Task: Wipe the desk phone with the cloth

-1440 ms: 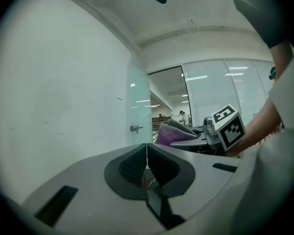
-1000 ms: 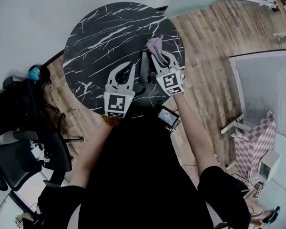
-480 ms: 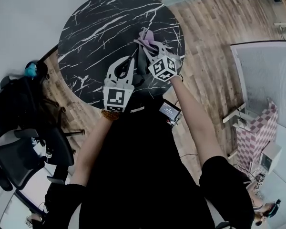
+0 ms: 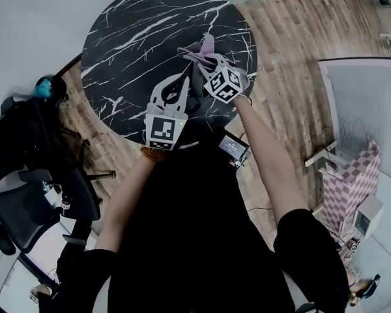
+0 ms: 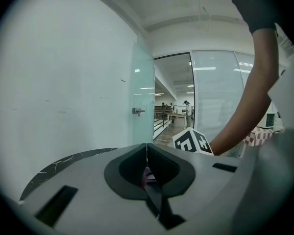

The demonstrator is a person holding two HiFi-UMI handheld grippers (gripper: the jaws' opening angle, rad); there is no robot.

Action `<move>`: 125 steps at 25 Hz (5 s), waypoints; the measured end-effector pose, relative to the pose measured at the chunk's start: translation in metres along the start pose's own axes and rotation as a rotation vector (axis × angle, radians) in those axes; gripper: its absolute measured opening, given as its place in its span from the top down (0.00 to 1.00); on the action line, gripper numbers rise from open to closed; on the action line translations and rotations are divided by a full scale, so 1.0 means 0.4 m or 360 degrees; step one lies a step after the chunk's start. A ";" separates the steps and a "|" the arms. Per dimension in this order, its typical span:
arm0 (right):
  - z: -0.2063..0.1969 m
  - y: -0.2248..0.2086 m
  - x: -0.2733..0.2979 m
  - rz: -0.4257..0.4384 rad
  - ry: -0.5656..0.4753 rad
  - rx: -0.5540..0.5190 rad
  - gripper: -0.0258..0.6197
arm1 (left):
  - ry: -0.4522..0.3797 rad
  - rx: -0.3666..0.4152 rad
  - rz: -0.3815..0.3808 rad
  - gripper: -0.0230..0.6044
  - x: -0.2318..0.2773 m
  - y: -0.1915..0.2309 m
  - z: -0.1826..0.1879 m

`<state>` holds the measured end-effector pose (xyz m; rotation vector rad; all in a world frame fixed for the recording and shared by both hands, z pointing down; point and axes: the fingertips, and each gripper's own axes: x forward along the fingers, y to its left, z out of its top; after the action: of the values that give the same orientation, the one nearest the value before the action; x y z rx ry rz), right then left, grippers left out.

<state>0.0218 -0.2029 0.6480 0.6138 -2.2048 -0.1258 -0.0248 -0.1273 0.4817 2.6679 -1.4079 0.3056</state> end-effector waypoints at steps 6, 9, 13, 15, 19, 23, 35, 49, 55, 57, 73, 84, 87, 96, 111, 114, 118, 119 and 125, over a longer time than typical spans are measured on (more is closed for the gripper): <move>-0.016 0.005 0.026 0.0083 0.0046 0.0145 0.85 | 0.0002 0.0005 -0.0011 0.94 0.000 -0.001 -0.002; -0.019 0.005 0.034 0.0120 0.0057 0.0225 0.85 | 0.0004 0.0026 -0.0015 0.94 0.000 -0.002 -0.002; -0.019 0.009 0.037 0.0146 0.0047 0.0305 0.85 | 0.0014 0.0017 -0.0026 0.94 0.000 -0.006 -0.008; -0.020 0.009 0.037 0.0146 0.0046 0.0309 0.85 | 0.0014 0.0020 -0.0034 0.94 0.001 -0.010 -0.007; -0.019 0.010 0.037 0.0151 0.0046 0.0350 0.85 | 0.0014 0.0029 -0.0045 0.94 0.003 -0.015 -0.006; -0.020 0.012 0.039 0.0156 0.0054 0.0374 0.85 | 0.0015 0.0027 -0.0047 0.94 0.004 -0.014 -0.008; -0.032 0.044 0.033 0.0138 0.0090 0.0325 0.85 | 0.0014 0.0029 -0.0049 0.94 0.003 -0.011 -0.006; -0.052 0.107 0.042 0.0156 0.0143 0.0323 0.85 | 0.0033 0.0048 -0.0066 0.94 0.004 0.000 -0.016; -0.063 0.121 0.036 0.0148 0.0168 0.0353 0.85 | 0.0030 0.0065 -0.0098 0.94 0.013 -0.014 -0.012; -0.060 0.132 0.041 0.0153 0.0167 0.0356 0.85 | 0.0034 0.0081 -0.0103 0.94 0.011 -0.011 -0.010; -0.075 0.200 0.039 0.0193 0.0204 0.0377 0.85 | 0.0094 0.0098 -0.0157 0.94 0.004 -0.033 -0.037; -0.081 0.237 0.042 0.0210 0.0190 0.0397 0.85 | 0.0125 0.0110 -0.0175 0.94 -0.004 -0.034 -0.050; -0.082 0.249 0.042 0.0228 0.0191 0.0398 0.85 | 0.0129 0.0109 -0.0173 0.94 -0.007 -0.032 -0.053; -0.089 0.277 0.039 0.0249 0.0193 0.0409 0.85 | 0.0141 0.0092 -0.0181 0.94 -0.010 -0.038 -0.062; -0.097 0.311 0.031 0.0289 0.0206 0.0428 0.85 | 0.0162 0.0073 -0.0185 0.94 -0.014 -0.038 -0.075; -0.102 0.318 0.034 0.0300 0.0211 0.0424 0.85 | 0.0166 0.0070 -0.0187 0.94 -0.011 -0.037 -0.077; -0.109 0.332 0.035 0.0336 0.0218 0.0415 0.85 | 0.0167 0.0074 -0.0186 0.94 -0.012 -0.039 -0.078; -0.109 0.333 0.033 0.0358 0.0215 0.0428 0.85 | 0.0167 0.0074 -0.0186 0.94 -0.012 -0.040 -0.077; -0.113 0.351 0.007 0.0633 0.0163 0.0536 0.85 | 0.0157 0.0062 -0.0177 0.94 -0.016 -0.039 -0.074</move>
<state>-0.0004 -0.0762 0.7200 0.3377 -2.2176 0.4804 -0.0191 -0.1076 0.5091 2.7080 -1.2335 0.4509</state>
